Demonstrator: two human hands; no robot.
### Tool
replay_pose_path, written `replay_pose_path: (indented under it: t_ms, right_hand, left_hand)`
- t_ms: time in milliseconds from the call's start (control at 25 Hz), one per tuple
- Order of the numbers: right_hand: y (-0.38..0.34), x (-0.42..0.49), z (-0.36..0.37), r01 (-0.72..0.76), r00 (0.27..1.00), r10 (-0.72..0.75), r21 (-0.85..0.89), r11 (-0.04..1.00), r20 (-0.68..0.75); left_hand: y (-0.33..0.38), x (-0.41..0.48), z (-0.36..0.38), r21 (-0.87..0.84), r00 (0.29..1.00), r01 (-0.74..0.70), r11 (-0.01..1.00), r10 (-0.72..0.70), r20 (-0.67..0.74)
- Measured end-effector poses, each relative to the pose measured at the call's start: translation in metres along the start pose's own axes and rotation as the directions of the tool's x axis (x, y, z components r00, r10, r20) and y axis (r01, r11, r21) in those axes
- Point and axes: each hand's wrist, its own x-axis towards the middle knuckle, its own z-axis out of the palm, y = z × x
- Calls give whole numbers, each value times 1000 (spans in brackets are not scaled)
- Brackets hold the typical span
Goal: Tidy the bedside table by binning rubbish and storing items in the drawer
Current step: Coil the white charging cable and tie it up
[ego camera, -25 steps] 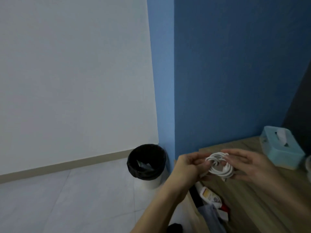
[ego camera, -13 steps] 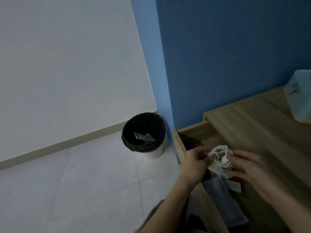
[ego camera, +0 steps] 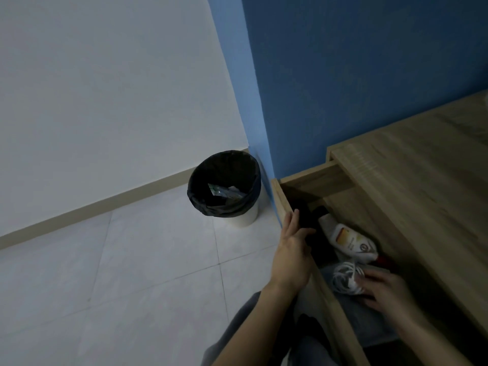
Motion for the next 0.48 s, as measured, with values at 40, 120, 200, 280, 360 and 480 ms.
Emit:
replay_pose_path:
  t_ms: [40, 120, 200, 280, 360, 480]
  right_hand:
    - [5, 2, 1, 12, 1000, -13, -43, 999, -13]
    - [11, 5, 0, 118, 990, -132, -229, 966, -47]
    - [8, -2, 3, 241, 960, -280, -469, 849, -13]
    - [5, -8, 7, 312, 932, -361, -607, 731, 45]
    - [4, -9, 9, 342, 913, -402, -671, 658, 70]
    - [8, -4, 9, 317, 923, -376, -707, 632, 78]
  left_hand:
    - [0, 1, 1, -5, 1000, 0, 1000, 0, -7]
    - [-1, 1, 3, -2, 1000, -6, 1000, 6, -11]
    - [-1, -1, 7, -12, 1000, -5, 1000, 5, -10]
    - [2, -3, 8, -38, 1000, 6, 999, -6, -5]
    - [3, -3, 11, -52, 1000, -2, 999, 2, -7]
    - [5, -4, 14, -45, 1000, -5, 999, 5, 1]
